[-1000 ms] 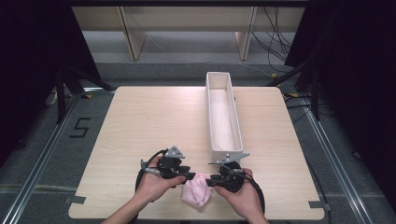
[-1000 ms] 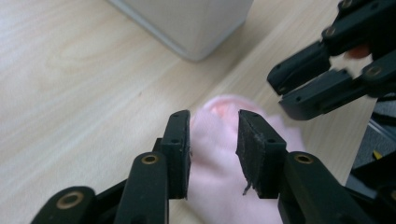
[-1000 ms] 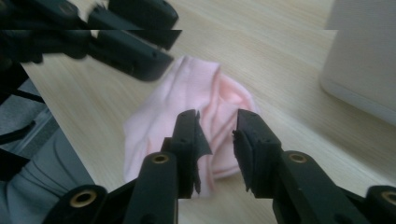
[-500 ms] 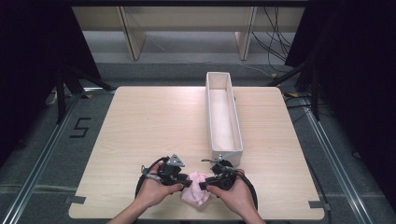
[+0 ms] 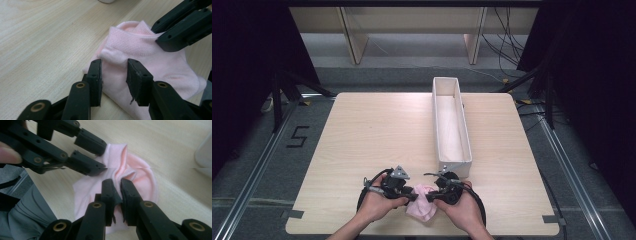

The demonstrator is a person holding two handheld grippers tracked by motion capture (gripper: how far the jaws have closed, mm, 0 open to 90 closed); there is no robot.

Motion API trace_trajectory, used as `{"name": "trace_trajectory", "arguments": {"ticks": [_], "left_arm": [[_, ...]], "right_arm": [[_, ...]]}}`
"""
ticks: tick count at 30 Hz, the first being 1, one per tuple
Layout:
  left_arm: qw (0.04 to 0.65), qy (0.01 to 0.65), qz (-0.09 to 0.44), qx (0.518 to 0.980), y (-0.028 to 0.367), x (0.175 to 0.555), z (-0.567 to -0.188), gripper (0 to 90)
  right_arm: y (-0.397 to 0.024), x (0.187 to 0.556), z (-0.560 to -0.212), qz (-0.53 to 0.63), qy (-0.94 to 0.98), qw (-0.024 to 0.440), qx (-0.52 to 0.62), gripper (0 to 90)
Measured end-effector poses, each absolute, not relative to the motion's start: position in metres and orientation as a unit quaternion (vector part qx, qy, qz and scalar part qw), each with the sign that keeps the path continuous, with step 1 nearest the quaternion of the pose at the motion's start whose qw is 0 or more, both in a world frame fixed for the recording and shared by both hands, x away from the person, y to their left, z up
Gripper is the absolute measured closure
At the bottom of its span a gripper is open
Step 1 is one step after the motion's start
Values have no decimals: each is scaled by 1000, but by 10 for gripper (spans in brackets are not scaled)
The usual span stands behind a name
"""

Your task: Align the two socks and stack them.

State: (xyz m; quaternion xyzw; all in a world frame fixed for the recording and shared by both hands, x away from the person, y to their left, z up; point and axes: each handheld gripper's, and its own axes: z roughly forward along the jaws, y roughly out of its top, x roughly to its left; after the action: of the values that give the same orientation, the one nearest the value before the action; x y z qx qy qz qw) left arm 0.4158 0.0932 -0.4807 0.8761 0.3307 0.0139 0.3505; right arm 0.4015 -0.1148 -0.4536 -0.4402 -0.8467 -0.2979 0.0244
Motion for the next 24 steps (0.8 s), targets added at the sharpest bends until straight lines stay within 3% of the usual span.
{"name": "trace_trajectory", "arguments": {"ticks": [11, 24], "left_arm": [[378, 335, 21, 863, 98, 416, -471, 612], [352, 299, 12, 887, 89, 422, -479, 613]], "right_arm": [[-102, 407, -426, -299, -871, -13, -390, 811], [-103, 426, -444, -254, -908, -66, -326, 798]]}}
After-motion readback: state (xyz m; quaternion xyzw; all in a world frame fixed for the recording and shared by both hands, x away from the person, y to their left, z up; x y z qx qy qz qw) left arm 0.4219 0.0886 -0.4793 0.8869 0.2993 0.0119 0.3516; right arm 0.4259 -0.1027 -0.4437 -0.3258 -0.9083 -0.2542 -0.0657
